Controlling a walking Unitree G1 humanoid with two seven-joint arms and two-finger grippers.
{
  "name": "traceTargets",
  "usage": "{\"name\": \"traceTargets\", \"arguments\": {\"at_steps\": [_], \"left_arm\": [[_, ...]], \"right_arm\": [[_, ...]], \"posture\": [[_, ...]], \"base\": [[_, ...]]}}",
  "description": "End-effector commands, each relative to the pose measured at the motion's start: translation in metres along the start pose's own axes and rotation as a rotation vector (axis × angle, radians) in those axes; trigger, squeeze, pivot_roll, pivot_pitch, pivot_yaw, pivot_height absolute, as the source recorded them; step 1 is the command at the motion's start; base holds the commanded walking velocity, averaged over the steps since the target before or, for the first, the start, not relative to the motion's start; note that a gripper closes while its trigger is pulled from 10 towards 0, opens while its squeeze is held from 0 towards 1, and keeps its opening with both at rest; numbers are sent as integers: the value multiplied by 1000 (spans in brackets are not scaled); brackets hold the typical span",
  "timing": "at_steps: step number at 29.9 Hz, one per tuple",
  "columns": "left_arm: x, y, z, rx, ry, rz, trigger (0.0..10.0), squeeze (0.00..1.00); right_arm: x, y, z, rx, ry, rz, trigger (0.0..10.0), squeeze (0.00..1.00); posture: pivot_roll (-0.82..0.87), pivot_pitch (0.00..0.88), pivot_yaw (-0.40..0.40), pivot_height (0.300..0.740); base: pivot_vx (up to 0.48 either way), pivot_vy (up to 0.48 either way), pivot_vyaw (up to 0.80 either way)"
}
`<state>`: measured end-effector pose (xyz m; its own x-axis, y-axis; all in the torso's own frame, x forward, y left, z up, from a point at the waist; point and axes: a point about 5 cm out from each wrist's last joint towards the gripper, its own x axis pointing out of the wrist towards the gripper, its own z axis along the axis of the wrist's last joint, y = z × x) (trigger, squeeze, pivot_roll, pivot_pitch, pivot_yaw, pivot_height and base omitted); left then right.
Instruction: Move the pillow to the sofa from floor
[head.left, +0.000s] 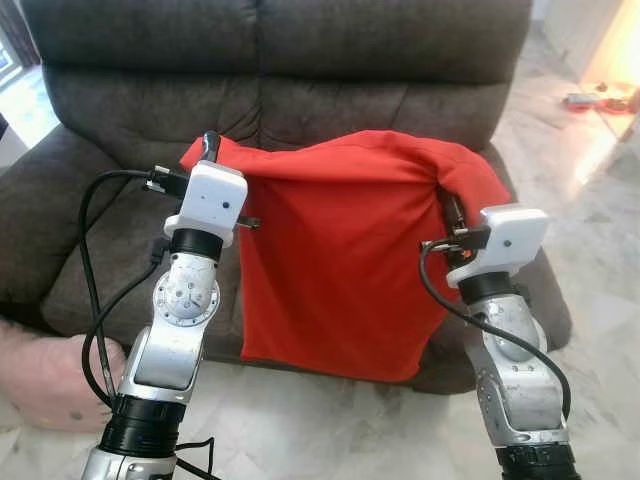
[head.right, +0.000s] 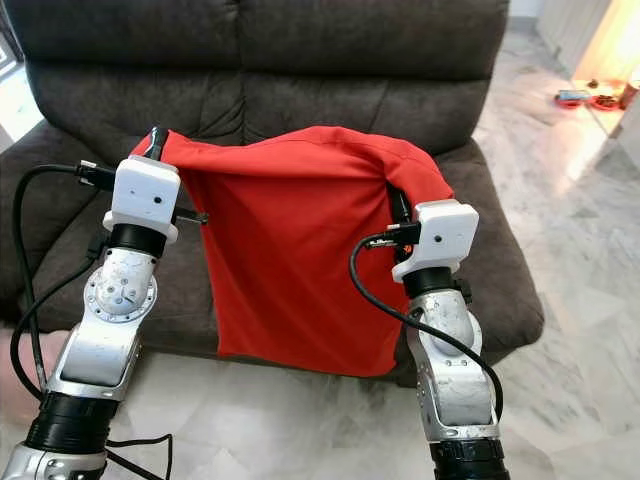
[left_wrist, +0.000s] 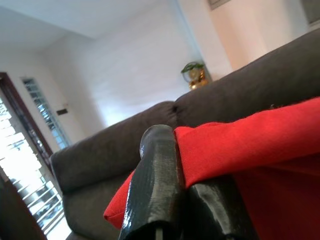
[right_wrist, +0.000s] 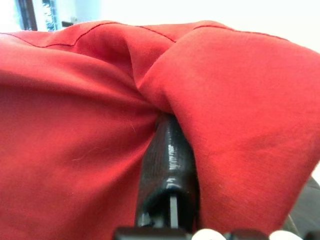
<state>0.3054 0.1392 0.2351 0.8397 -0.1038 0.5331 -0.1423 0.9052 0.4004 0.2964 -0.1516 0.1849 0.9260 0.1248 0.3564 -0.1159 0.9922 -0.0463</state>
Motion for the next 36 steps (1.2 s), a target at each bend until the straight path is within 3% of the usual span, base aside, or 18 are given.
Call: {"name": "traceTargets", "arguments": {"at_steps": [1,6,20,32,36], "left_arm": [[7,9,18,15,-84,44,10000,0],[8,9,18,15,-85,44,10000,0],[10,13,23,20,-99,58,10000,0],[11,15,25,24,-104,70,10000,0],[10,14,24,23,-101,69,10000,0]], "right_arm": [[8,3,29,2,-133,15,10000,0],[8,3,28,6,-127,15,10000,0],[11,13,36,6,-157,69,10000,0],[9,29,44,34,-191,199,10000,0],[9,31,42,40,-171,221,10000,0]], "posture": [[128,49,-10,740],[132,51,-11,740],[138,56,-15,740],[137,60,-20,740],[139,60,-21,740]], "base": [[368,0,-800],[368,0,-730],[368,0,0],[367,0,774],[356,0,0]]}}
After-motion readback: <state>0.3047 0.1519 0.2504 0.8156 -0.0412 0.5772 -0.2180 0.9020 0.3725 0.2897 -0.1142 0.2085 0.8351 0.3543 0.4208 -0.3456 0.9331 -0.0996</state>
